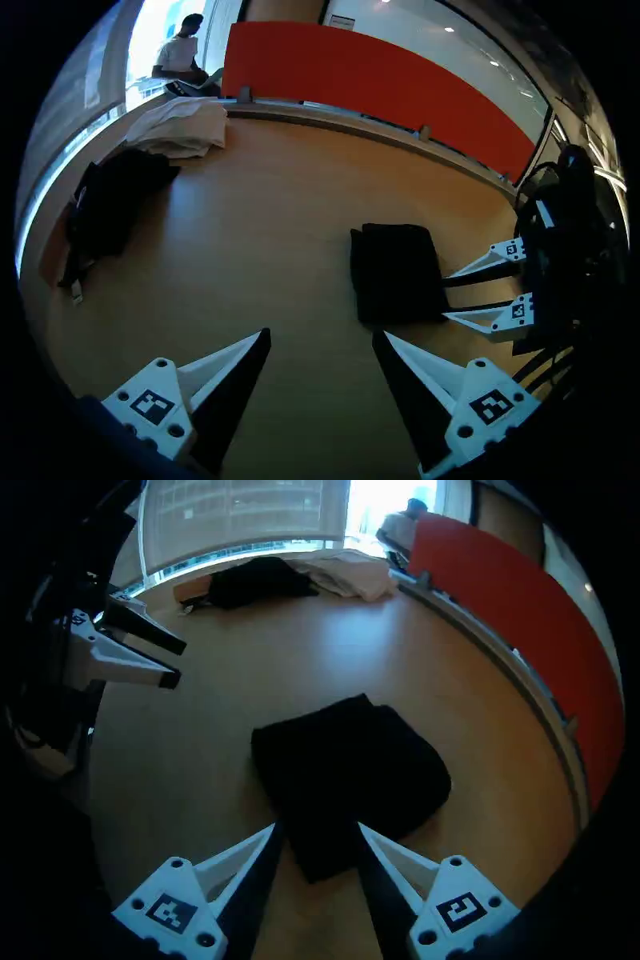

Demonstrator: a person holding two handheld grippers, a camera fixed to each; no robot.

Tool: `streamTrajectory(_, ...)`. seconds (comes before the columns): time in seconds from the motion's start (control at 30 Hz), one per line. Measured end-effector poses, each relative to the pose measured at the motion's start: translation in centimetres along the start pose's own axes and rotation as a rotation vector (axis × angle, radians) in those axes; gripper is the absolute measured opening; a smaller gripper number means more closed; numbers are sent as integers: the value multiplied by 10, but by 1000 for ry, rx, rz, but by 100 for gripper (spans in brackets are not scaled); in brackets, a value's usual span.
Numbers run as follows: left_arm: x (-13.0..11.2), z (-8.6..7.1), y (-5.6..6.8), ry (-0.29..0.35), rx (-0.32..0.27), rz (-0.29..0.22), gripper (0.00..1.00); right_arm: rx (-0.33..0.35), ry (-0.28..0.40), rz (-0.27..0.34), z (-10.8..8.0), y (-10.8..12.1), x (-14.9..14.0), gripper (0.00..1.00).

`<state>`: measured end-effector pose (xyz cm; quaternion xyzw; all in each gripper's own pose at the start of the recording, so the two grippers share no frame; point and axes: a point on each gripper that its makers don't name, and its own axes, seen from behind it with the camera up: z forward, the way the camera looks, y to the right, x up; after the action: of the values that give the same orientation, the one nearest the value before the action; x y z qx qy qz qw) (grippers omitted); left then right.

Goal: Fold towel

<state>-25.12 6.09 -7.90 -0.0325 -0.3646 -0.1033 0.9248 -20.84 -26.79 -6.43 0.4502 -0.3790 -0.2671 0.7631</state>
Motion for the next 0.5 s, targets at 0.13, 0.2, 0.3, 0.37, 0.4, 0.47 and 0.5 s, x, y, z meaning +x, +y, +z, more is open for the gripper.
streamTrajectory(0.13, 0, 1, 2, -2, -5, 0, 94, -21, -12, 28, -8, 5, -15, 61)
streamTrajectory(0.2, 1, 2, 4, -2, -6, 2, 94, -27, -17, 41, -10, 6, -20, 61)
streamTrajectory(0.3, 2, 3, 6, -2, -9, 5, 94, -31, -22, 56, -10, 6, -26, 61)
streamTrajectory(0.37, 2, 3, 7, -1, -10, 7, 94, -32, -26, 63, -9, 6, -30, 61)
streamTrajectory(0.4, 2, 3, 8, -1, -10, 8, 94, -32, -28, 65, -8, 5, -32, 61)
streamTrajectory(0.47, 2, 4, 9, -2, -10, 9, 94, -32, -33, 70, -6, 4, -35, 61)
streamTrajectory(0.5, 1, 4, 9, -2, -11, 9, 94, -32, -35, 71, -4, 3, -37, 61)
